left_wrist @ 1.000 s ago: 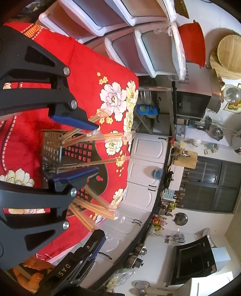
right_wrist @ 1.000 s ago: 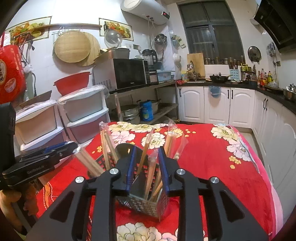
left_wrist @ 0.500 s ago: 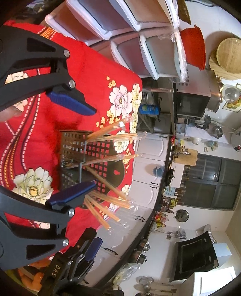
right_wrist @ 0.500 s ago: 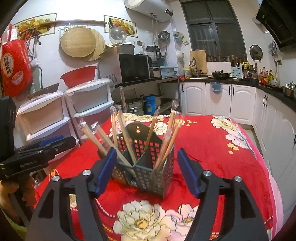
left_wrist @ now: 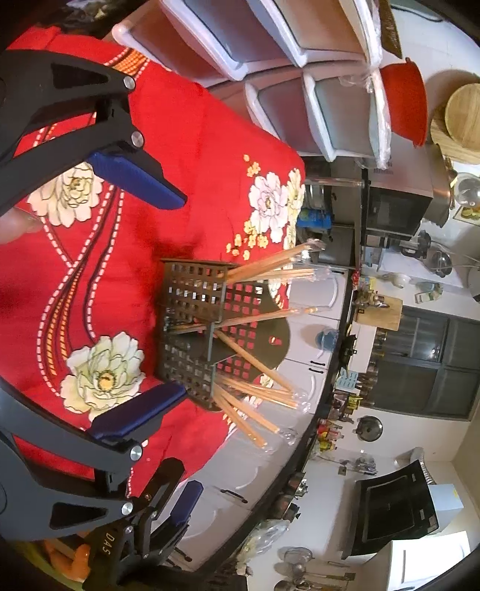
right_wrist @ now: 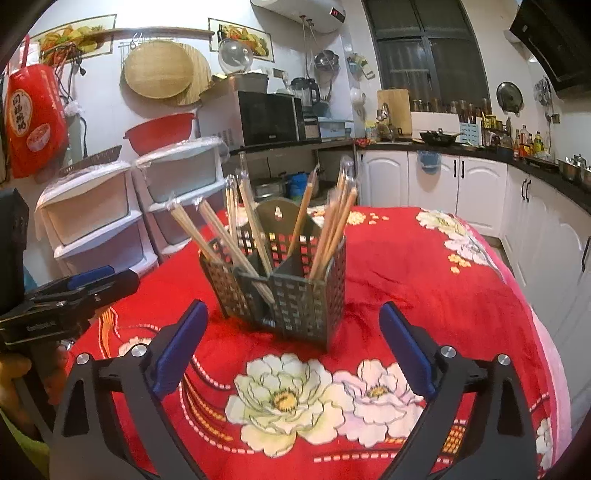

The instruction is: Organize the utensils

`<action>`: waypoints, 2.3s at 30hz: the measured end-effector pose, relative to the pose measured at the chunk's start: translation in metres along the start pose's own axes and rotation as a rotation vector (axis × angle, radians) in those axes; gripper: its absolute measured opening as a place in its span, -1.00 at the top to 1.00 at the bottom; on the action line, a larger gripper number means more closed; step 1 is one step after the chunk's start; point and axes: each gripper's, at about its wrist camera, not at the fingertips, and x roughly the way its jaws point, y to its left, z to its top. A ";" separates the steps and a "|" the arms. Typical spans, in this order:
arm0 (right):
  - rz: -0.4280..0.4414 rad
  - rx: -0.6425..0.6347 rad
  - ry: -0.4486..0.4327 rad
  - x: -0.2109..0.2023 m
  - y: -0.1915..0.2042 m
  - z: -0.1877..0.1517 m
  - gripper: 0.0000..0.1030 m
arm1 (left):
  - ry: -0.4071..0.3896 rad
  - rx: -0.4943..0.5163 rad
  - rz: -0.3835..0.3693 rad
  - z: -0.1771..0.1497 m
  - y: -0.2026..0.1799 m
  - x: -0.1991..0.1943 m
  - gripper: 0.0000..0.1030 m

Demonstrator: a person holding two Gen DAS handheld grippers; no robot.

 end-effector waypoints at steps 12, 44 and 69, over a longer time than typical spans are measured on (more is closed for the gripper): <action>-0.044 -0.007 0.028 0.005 0.001 -0.028 -0.86 | 0.032 -0.022 -0.010 -0.030 0.004 0.006 -0.77; -0.119 -0.054 -0.063 0.010 0.012 -0.064 -0.87 | -0.075 -0.030 0.032 -0.065 0.010 0.013 -0.78; -0.117 -0.041 -0.045 0.012 0.009 -0.066 -0.87 | -0.078 -0.019 0.064 -0.066 0.009 0.014 -0.78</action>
